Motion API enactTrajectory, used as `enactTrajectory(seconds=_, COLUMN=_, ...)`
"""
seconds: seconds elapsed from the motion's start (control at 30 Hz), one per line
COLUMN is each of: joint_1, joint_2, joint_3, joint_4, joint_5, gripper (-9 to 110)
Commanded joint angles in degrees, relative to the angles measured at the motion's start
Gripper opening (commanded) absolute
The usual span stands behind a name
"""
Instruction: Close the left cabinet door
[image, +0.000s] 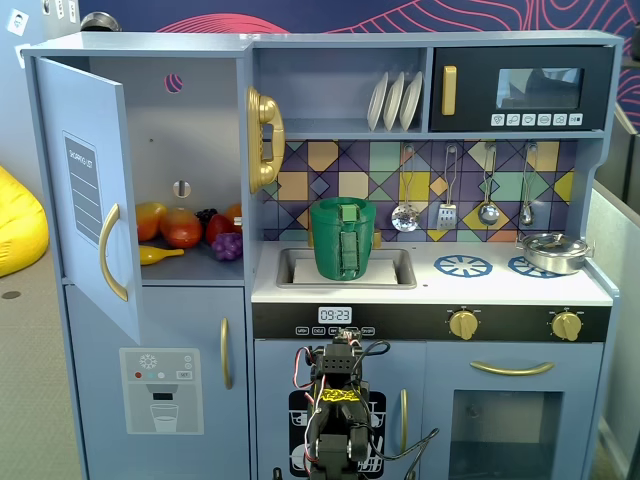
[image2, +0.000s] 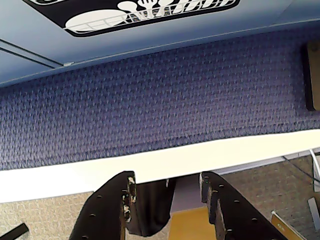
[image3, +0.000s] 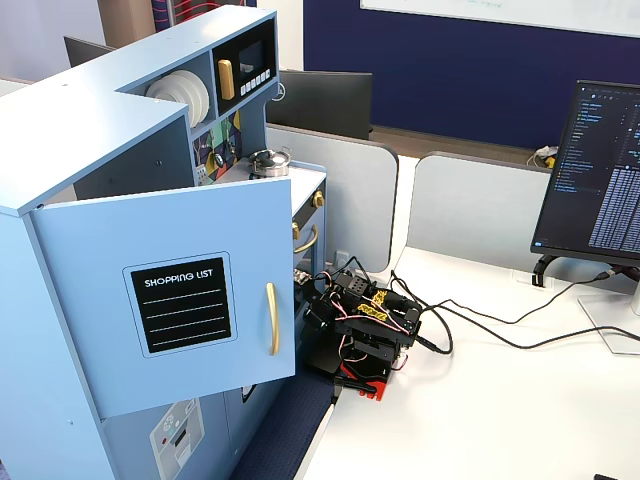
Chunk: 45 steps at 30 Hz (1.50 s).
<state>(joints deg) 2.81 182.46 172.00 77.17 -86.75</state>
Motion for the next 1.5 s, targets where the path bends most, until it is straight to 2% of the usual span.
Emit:
enactTrajectory(seconds=0.0, joint_1=-0.70, joint_2=-0.26, joint_3=-0.26, joint_4=10.63, joint_5=-0.09, gripper=0)
enactTrajectory(seconds=0.33, joint_1=-1.14, joint_2=-0.26, joint_3=-0.26, joint_4=10.63, joint_5=0.00, gripper=0)
enactTrajectory(seconds=0.43, joint_1=-2.90, joint_2=-0.35, joint_3=-0.53, joint_4=6.42, joint_5=-6.24, gripper=0)
enactTrajectory(seconds=0.57, joint_1=-18.81, joint_2=-6.24, joint_3=-8.53, joint_4=-11.34, joint_5=-5.19, gripper=0)
enactTrajectory(seconds=0.7, joint_1=-39.55, joint_2=-14.68, joint_3=-17.67, joint_4=-26.98, joint_5=2.02, gripper=0)
enactTrajectory(seconds=0.9, joint_1=-61.79, joint_2=-18.02, joint_3=-12.74, joint_4=-60.03, joint_5=-7.65, gripper=0)
enactTrajectory(seconds=1.0, joint_1=-76.03, joint_2=-22.68, joint_3=-7.91, joint_4=-85.69, joint_5=-10.11, gripper=0)
enactTrajectory(seconds=1.07, joint_1=-83.94, joint_2=-27.69, joint_3=-6.86, joint_4=-96.42, joint_5=-15.12, gripper=0)
enactTrajectory(seconds=1.27, joint_1=-95.10, joint_2=-36.12, joint_3=-10.02, joint_4=-101.16, joint_5=-32.78, gripper=0)
enactTrajectory(seconds=1.47, joint_1=-102.30, joint_2=-41.04, joint_3=-17.93, joint_4=-99.58, joint_5=-39.90, gripper=0)
